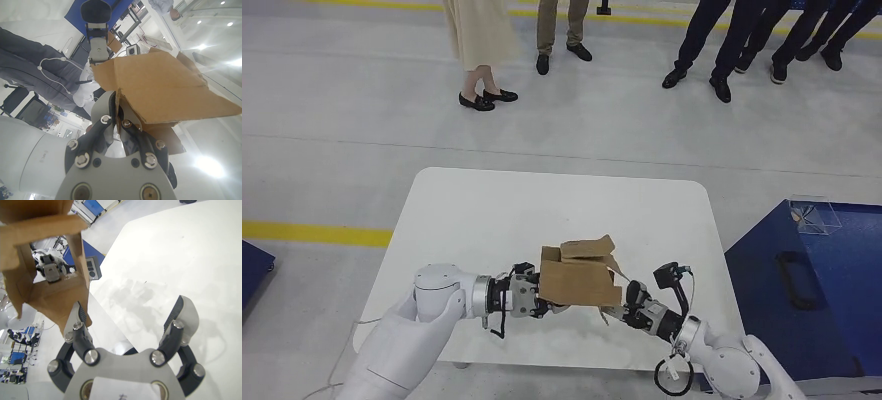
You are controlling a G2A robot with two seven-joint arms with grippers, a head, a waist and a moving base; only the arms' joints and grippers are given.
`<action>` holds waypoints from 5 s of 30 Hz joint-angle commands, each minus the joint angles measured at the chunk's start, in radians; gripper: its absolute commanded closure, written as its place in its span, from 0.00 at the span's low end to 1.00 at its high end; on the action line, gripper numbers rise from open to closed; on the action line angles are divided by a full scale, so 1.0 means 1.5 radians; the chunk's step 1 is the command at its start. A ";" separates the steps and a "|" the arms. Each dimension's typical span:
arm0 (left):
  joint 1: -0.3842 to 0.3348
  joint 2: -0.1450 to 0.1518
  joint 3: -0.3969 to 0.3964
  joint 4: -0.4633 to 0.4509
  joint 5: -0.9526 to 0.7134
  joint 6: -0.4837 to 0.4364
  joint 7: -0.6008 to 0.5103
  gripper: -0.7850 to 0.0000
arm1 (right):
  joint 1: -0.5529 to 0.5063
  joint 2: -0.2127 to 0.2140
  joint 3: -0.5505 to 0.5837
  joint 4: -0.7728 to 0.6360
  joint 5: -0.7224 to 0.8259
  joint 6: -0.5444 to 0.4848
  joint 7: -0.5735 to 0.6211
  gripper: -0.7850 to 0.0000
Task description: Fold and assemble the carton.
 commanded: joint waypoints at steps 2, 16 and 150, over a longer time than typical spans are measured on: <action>-0.003 -0.001 0.006 0.006 -0.006 -0.001 0.000 1.00 | 0.009 -0.002 -0.016 0.007 -0.008 -0.006 -0.004 0.00; -0.013 -0.003 0.021 0.031 -0.011 -0.015 0.035 1.00 | -0.035 0.005 0.078 -0.064 0.026 -0.048 -0.043 0.00; 0.041 0.019 0.033 -0.074 0.202 -0.323 0.041 1.00 | 0.026 -0.014 0.065 -0.043 0.045 0.013 0.022 0.00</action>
